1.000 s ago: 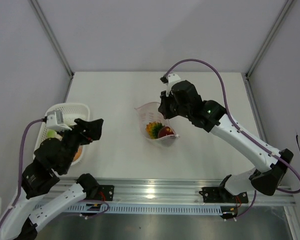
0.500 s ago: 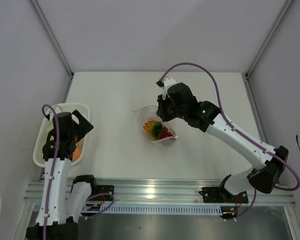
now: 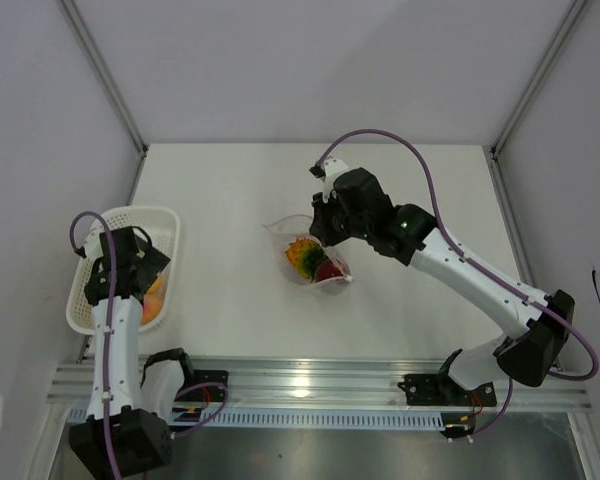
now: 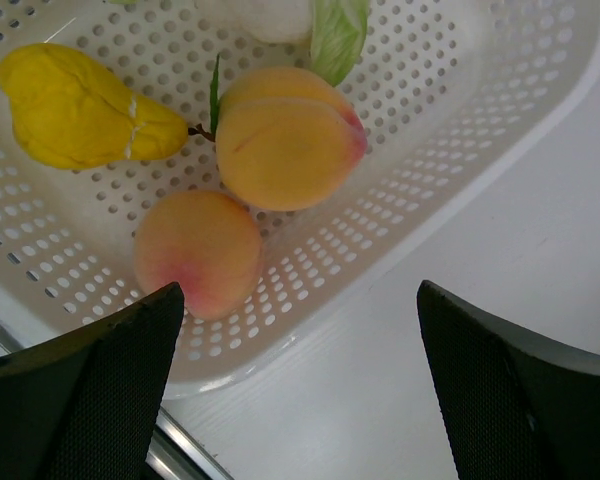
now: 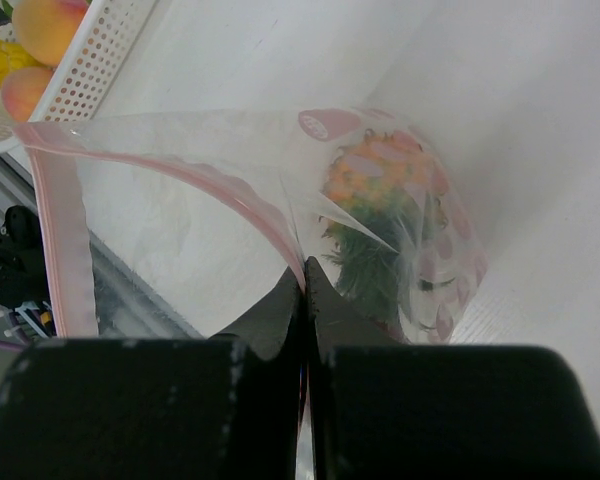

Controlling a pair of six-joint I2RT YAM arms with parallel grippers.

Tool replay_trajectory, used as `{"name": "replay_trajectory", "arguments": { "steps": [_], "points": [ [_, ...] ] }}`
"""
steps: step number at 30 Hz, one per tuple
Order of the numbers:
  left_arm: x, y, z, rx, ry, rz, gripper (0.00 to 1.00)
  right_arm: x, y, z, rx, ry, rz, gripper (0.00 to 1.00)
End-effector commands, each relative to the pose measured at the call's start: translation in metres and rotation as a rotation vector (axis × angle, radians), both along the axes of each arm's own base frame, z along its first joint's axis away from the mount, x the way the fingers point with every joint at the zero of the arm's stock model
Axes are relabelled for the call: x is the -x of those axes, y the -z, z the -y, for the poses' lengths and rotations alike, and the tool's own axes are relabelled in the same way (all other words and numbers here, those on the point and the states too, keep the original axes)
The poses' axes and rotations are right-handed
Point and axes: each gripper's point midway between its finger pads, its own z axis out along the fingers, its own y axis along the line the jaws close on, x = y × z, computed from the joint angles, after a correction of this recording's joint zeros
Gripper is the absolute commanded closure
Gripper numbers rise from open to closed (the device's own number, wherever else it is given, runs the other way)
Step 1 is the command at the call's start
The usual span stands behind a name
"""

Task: Place the food in the zip-top bag and seal the zipper
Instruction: Pick up the fake vegetable from the bin.

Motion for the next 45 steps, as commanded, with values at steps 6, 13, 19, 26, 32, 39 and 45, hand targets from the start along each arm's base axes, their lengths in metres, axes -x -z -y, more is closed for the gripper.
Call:
{"name": "replay_trajectory", "arguments": {
  "steps": [6, 13, 19, 26, 32, 39, 45],
  "points": [
    [-0.013, 0.021, -0.031, -0.020, -0.187, -0.067, 0.01, 0.000, -0.006, -0.012, -0.031, -0.050, 0.023, 1.00],
    [-0.014, 0.042, -0.039, 0.005, -0.259, -0.130, 0.02, 0.001, -0.001, -0.014, -0.025, -0.063, 0.009, 1.00],
    [-0.006, 0.046, -0.058, 0.007, -0.340, -0.136, 0.04, 0.001, 0.000, -0.014, -0.028, -0.067, 0.009, 1.00],
    [-0.018, 0.049, -0.068, 0.017, -0.351, -0.156, 0.05, 0.003, -0.003, -0.018, -0.044, -0.080, 0.009, 1.00],
    [-0.038, 0.035, -0.074, 0.019, -0.340, -0.100, 0.06, 0.003, -0.004, -0.017, -0.047, -0.076, 0.006, 1.00],
    [-0.053, 0.008, -0.074, 0.027, -0.315, -0.005, 0.01, 0.004, -0.006, -0.018, -0.047, -0.080, 0.009, 1.00],
    [-0.045, 0.016, -0.079, 0.046, -0.371, 0.007, 0.01, 0.005, -0.007, -0.019, -0.044, -0.084, 0.007, 1.00]
  ]
}}
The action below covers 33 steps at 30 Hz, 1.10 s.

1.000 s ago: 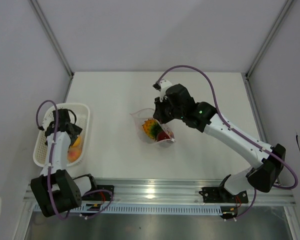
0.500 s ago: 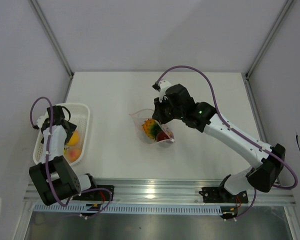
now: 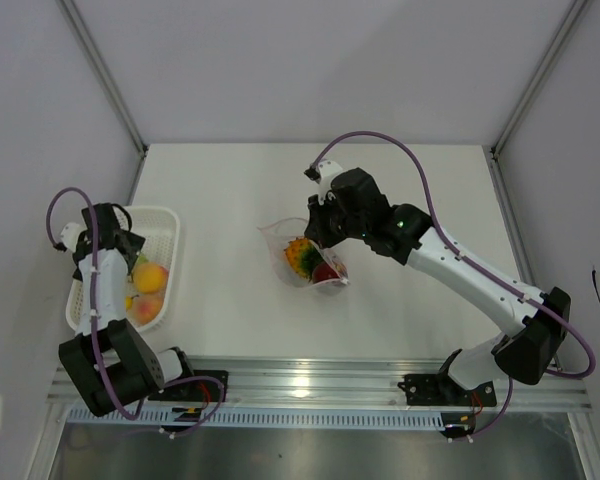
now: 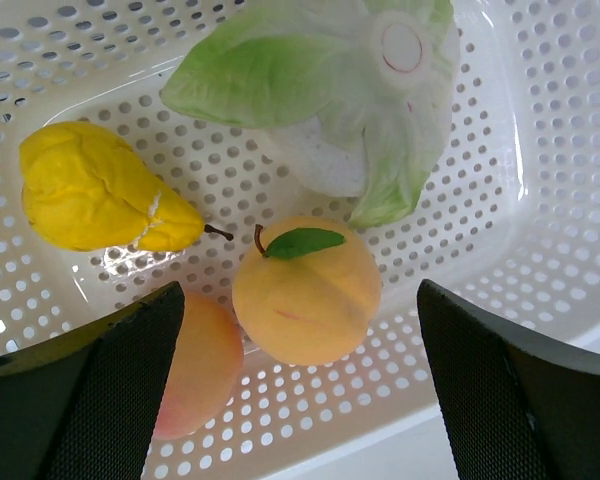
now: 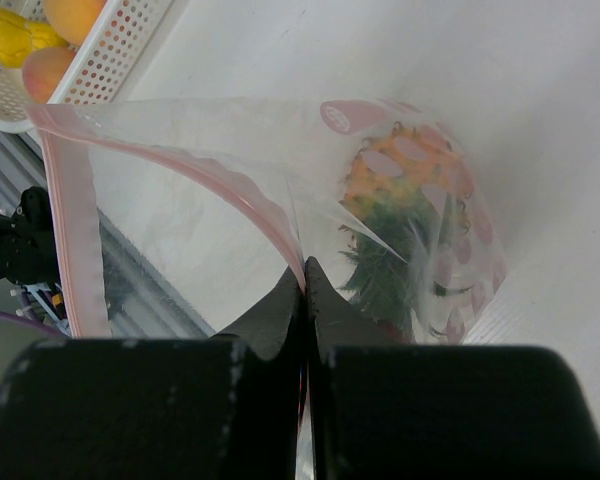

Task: Place the food in the zip-top bag and seal the zipper
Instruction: Pick up the fake vegetable from the bin.

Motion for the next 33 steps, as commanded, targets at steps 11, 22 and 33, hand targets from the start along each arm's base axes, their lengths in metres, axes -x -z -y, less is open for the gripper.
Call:
{"name": "replay_trajectory", "arguments": {
  "steps": [11, 22, 33],
  "points": [
    [-0.002, 0.003, -0.040, 0.044, -0.171, 0.097, 0.00, -0.001, -0.012, -0.009, -0.025, -0.022, 0.023, 1.00],
    [-0.016, 0.019, -0.056, 0.056, -0.202, 0.074, 0.01, 0.000, -0.014, -0.016, -0.033, -0.032, 0.021, 1.00],
    [-0.040, 0.014, -0.063, 0.028, -0.109, 0.163, 0.00, 0.001, -0.012, -0.019, -0.032, -0.036, 0.010, 1.00]
  ]
}}
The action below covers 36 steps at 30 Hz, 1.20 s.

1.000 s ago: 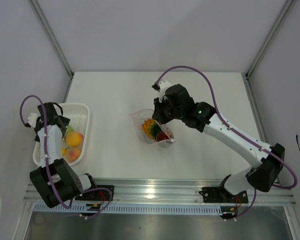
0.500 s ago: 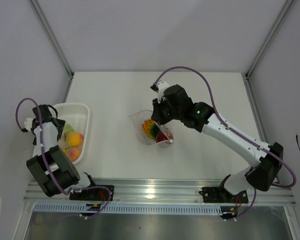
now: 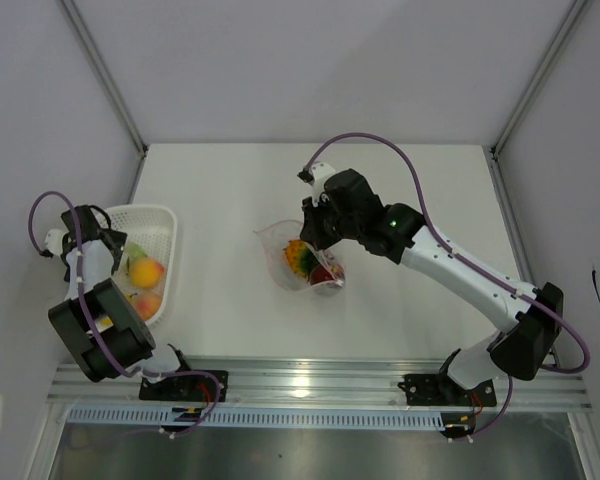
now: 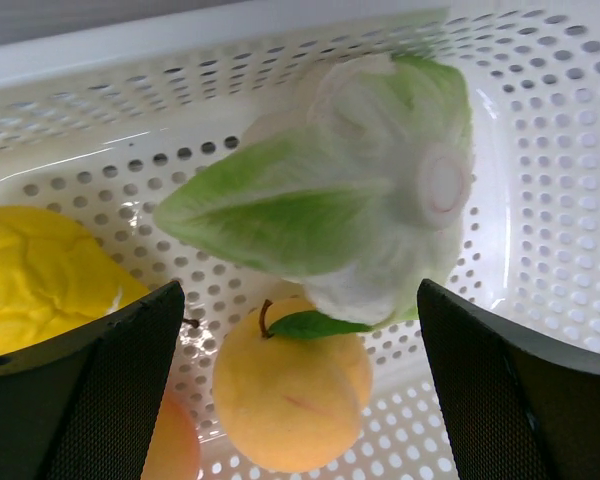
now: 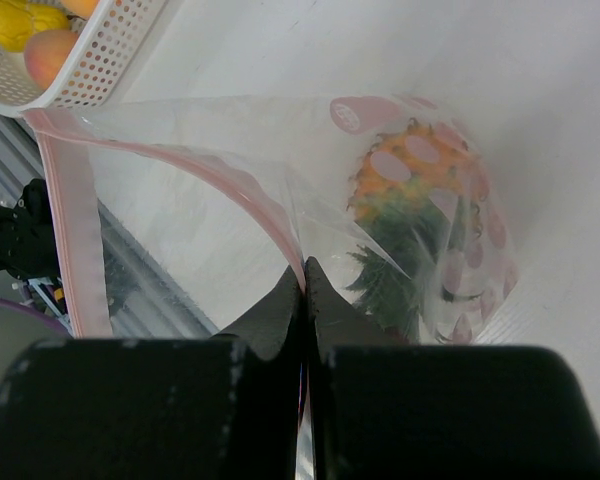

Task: Place the food in the zip-top bag and seal the zipper
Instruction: Pick up the fake vegetable from the bin.

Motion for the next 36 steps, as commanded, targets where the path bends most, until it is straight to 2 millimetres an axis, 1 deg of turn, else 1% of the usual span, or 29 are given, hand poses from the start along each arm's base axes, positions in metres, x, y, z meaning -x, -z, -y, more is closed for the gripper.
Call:
{"name": "replay_trajectory", "arguments": {
  "steps": [1, 3, 6, 8, 9, 12, 17, 23, 30, 36],
  "points": [
    [-0.020, -0.022, -0.013, -0.058, 0.039, 0.106, 0.00, -0.001, -0.018, -0.011, -0.042, -0.017, 0.026, 1.00],
    [-0.025, -0.029, -0.013, -0.076, 0.057, 0.140, 0.00, 0.000, -0.018, -0.011, -0.040, -0.017, 0.025, 1.00],
    [-0.026, -0.030, -0.014, -0.083, 0.056, 0.154, 0.01, 0.000, -0.016, -0.012, -0.039, -0.018, 0.021, 1.00],
    [-0.025, -0.026, -0.014, -0.071, 0.049, 0.144, 0.01, 0.000, -0.016, -0.012, -0.040, -0.017, 0.020, 1.00],
    [-0.023, -0.020, -0.013, -0.056, 0.041, 0.123, 0.00, 0.000, -0.016, -0.013, -0.039, -0.021, 0.021, 1.00],
    [-0.018, -0.012, -0.013, -0.042, 0.010, 0.097, 0.01, 0.000, -0.017, -0.013, -0.045, -0.020, 0.021, 1.00],
    [-0.021, -0.001, -0.010, -0.016, 0.018, 0.091, 0.01, 0.000, -0.017, -0.014, -0.045, -0.022, 0.020, 1.00],
    [-0.015, 0.009, -0.009, 0.003, -0.007, 0.062, 0.01, 0.001, -0.020, -0.012, -0.050, -0.018, 0.024, 1.00],
    [-0.017, 0.023, -0.014, 0.001, -0.005, 0.033, 0.01, 0.003, -0.022, -0.012, -0.057, -0.020, 0.023, 1.00],
    [-0.025, 0.017, -0.018, -0.021, 0.011, 0.068, 0.14, 0.005, -0.026, -0.010, -0.062, -0.015, 0.028, 1.00]
  ]
}}
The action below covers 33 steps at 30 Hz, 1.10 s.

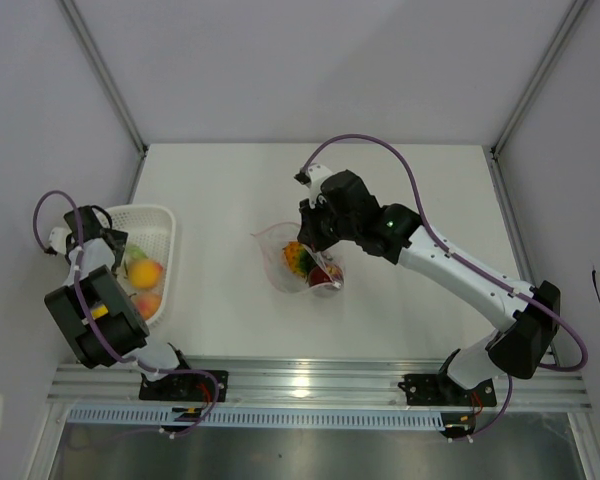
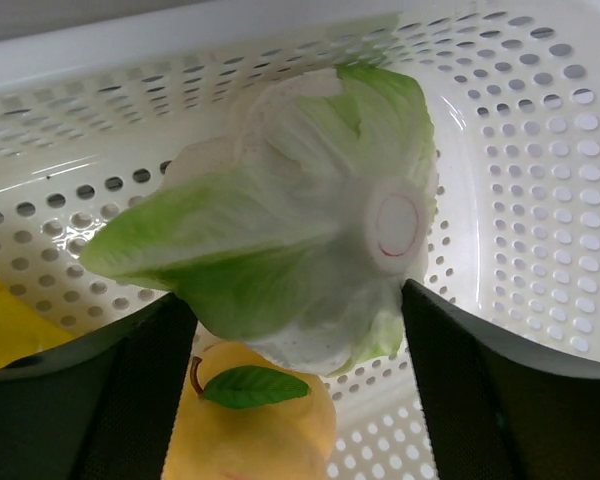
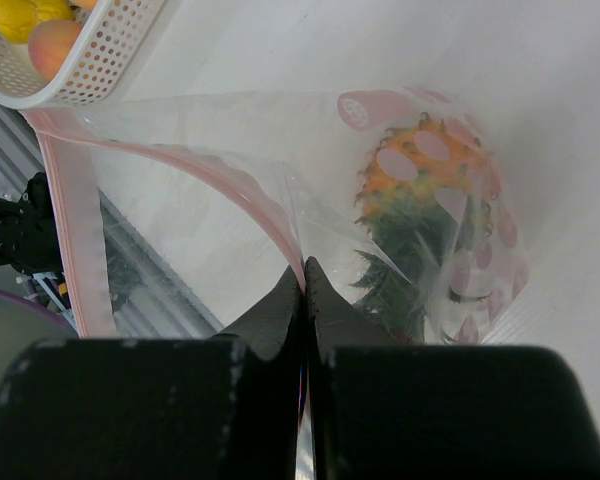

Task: Place the food in the zip-top bag and seal the zipper
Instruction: Pick up the fake vegetable from the bin.

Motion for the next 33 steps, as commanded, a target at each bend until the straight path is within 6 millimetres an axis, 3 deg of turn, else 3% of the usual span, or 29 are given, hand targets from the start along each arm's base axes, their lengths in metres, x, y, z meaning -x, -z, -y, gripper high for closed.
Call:
{"name": "replay_trajectory", "arguments": {
  "steps": [1, 3, 4, 6, 7, 10, 12, 13, 21, 23, 27, 28, 33],
  "points": [
    [0.002, -0.002, -0.011, -0.035, -0.022, 0.006, 0.19, 0.001, -0.030, -0.003, -0.066, 0.003, 0.041, 1.00],
    [0.000, -0.003, -0.011, -0.040, -0.007, 0.010, 0.30, 0.002, -0.033, -0.002, -0.070, 0.004, 0.045, 1.00],
    [-0.002, -0.004, -0.011, -0.045, -0.003, 0.018, 0.42, 0.002, -0.033, -0.001, -0.067, 0.008, 0.046, 1.00],
    [-0.003, -0.004, -0.008, -0.046, 0.016, 0.032, 0.54, 0.003, -0.035, 0.000, -0.071, 0.009, 0.048, 1.00],
    [-0.002, -0.003, -0.006, -0.046, 0.023, 0.044, 0.65, 0.003, -0.036, 0.000, -0.070, 0.010, 0.049, 1.00],
    [-0.005, -0.007, -0.003, -0.040, 0.040, 0.060, 0.87, 0.004, -0.039, -0.001, -0.079, 0.011, 0.050, 1.00],
    [-0.006, -0.014, 0.000, -0.045, 0.050, 0.072, 0.91, 0.005, -0.041, -0.001, -0.085, 0.013, 0.049, 1.00],
    [-0.006, -0.017, 0.002, -0.048, 0.058, 0.080, 0.98, 0.005, -0.041, -0.001, -0.085, 0.011, 0.050, 1.00],
    [-0.008, -0.067, 0.030, -0.090, 0.133, 0.186, 0.99, 0.006, -0.043, -0.005, -0.096, 0.018, 0.045, 1.00],
    [-0.006, -0.088, 0.043, -0.087, 0.161, 0.257, 0.99, 0.002, -0.040, -0.005, -0.085, 0.028, 0.041, 1.00],
    [-0.005, -0.129, 0.079, -0.102, 0.274, 0.387, 0.99, -0.008, -0.027, -0.006, -0.031, 0.052, 0.034, 1.00],
    [-0.004, -0.147, 0.095, -0.112, 0.334, 0.439, 1.00, -0.012, -0.024, -0.004, -0.016, 0.065, 0.039, 1.00],
    [0.000, -0.192, 0.179, -0.062, 0.587, 0.571, 0.99, -0.028, -0.017, 0.002, 0.050, 0.127, 0.072, 1.00]
  ]
}}
